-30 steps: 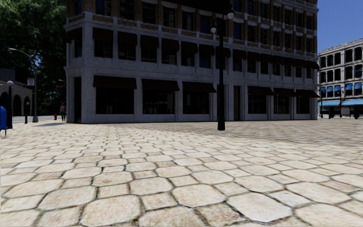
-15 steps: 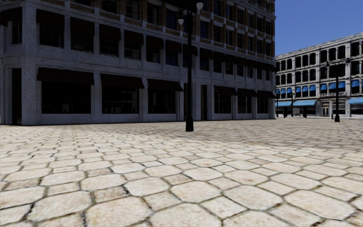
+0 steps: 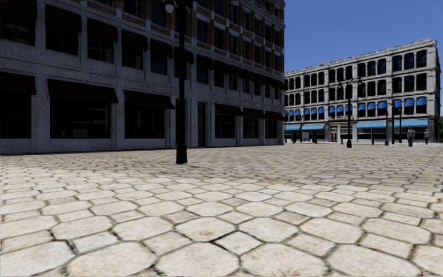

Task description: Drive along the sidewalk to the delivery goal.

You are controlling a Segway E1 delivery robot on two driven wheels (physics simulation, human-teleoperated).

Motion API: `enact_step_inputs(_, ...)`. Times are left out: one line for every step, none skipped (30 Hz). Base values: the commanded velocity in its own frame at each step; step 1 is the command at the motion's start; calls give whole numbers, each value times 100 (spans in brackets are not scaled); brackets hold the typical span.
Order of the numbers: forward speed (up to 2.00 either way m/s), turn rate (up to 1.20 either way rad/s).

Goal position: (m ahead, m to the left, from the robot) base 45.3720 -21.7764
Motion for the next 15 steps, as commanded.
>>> enact_step_inputs(200, -57)
enact_step_inputs(200, -57)
enact_step_inputs(200, -57)
enact_step_inputs(200, -57)
enact_step_inputs(200, -57)
enact_step_inputs(200, -57)
enact_step_inputs(200, -57)
enact_step_inputs(200, -57)
enact_step_inputs(200, -57)
enact_step_inputs(200, -57)
enact_step_inputs(200, -57)
enact_step_inputs(200, -57)
enact_step_inputs(200, -57)
enact_step_inputs(200, -57)
enact_step_inputs(200, -57)
